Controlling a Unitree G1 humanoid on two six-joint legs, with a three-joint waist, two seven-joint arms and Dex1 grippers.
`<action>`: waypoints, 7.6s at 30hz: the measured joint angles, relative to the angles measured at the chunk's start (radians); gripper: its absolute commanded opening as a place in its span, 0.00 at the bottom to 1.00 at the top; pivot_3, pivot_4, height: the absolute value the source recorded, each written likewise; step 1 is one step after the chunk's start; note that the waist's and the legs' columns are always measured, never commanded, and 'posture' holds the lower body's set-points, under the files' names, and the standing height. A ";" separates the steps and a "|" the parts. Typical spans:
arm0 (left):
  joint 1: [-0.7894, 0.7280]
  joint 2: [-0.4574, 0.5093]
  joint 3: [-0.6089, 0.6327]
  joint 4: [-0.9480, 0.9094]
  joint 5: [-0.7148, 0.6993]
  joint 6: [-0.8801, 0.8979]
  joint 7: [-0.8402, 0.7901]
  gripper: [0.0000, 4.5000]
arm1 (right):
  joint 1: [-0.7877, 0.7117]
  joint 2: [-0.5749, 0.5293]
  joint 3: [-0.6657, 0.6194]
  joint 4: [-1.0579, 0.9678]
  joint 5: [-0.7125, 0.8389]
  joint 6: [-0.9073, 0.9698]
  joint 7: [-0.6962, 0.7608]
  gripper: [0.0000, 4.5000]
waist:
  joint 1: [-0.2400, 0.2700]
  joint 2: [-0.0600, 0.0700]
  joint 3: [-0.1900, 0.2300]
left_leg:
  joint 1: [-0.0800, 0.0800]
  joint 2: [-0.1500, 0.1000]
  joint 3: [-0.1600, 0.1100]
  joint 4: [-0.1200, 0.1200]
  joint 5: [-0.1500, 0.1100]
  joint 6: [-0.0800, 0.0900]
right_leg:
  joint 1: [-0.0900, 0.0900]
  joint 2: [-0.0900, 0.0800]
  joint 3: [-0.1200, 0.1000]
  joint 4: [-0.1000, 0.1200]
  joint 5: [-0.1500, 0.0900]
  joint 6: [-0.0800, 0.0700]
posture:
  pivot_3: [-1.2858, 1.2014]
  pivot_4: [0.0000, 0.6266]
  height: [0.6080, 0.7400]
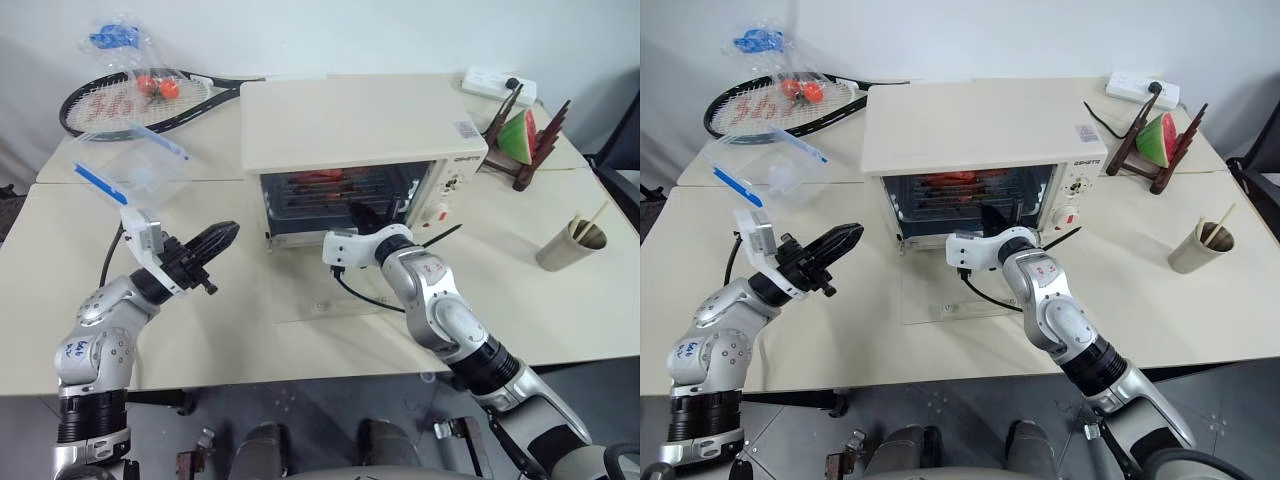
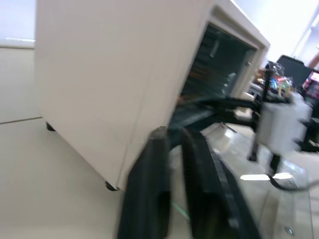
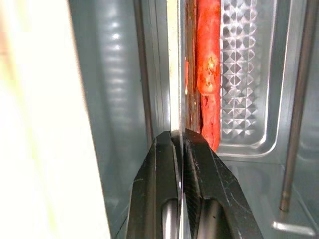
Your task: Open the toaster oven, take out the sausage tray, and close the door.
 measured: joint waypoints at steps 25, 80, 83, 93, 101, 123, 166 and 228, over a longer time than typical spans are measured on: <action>-0.076 0.075 0.043 0.077 -0.103 0.239 -0.015 1.00 | 0.291 -0.089 -0.118 -0.287 -0.064 -0.175 0.022 0.00 | 0.005 0.000 0.000 | 0.000 0.000 0.000 0.000 0.000 0.000 | 0.000 0.000 0.000 -0.001 0.000 0.000 | 0.52 0.24 1.00; -0.073 0.021 -0.096 0.146 -1.232 0.761 0.851 0.67 | 0.630 -0.152 -0.354 -0.515 0.003 -0.553 0.023 0.00 | 0.030 -0.001 0.000 | 0.008 -0.001 0.000 0.001 0.000 0.000 | 0.004 0.000 0.009 0.001 0.000 0.000 | 0.52 0.24 1.00; -0.074 0.031 -0.116 0.159 -1.234 0.765 0.863 0.47 | 0.627 -0.148 -0.363 -0.515 0.009 -0.552 0.025 0.00 | 0.030 -0.001 0.000 | 0.008 -0.001 0.000 0.001 0.000 0.000 | 0.004 0.000 0.009 0.001 0.000 0.000 | 0.52 0.24 1.00; -0.074 0.024 -0.116 0.189 -1.248 0.787 0.894 0.01 | 0.647 -0.146 -0.365 -0.520 0.058 -0.572 0.075 0.00 | 0.030 -0.001 0.000 | 0.008 -0.001 0.000 0.001 0.000 0.000 | 0.005 0.000 0.009 0.000 0.000 0.000 | 0.52 0.24 1.00; -0.068 -0.022 -0.085 0.176 -1.248 0.791 0.974 0.00 | 0.636 -0.164 -0.380 -0.525 0.141 -0.613 0.113 0.25 | 0.030 -0.001 0.000 | 0.008 -0.001 0.000 0.001 0.000 0.000 | 0.005 0.000 0.010 0.000 0.000 0.000 | 0.52 0.24 1.00; 0.064 0.167 -0.023 0.163 -1.246 0.905 0.823 0.00 | 0.546 -0.493 -0.480 -0.435 1.001 -0.560 0.521 1.00 | 0.034 -0.002 0.000 | 0.012 0.000 0.000 -0.001 -0.001 0.001 | 0.006 0.001 0.012 -0.001 0.000 -0.001 | 0.52 0.24 1.00; 0.860 -0.161 0.517 -0.215 -1.247 0.544 0.689 0.00 | 0.351 -0.453 -0.513 0.426 1.147 -0.692 0.840 0.01 | 0.025 -0.002 0.000 | 0.015 0.003 0.004 0.000 -0.006 0.001 | 0.008 0.001 0.016 -0.010 -0.001 -0.003 | 0.52 0.24 1.00; 0.064 0.272 -0.196 0.254 -1.245 0.921 0.662 0.00 | 0.377 -0.573 -0.663 -0.173 1.436 0.031 0.854 0.59 | 0.033 0.000 0.001 | 0.011 0.002 0.005 -0.001 -0.008 0.001 | 0.004 0.002 0.015 -0.005 -0.001 -0.002 | 0.52 0.24 1.00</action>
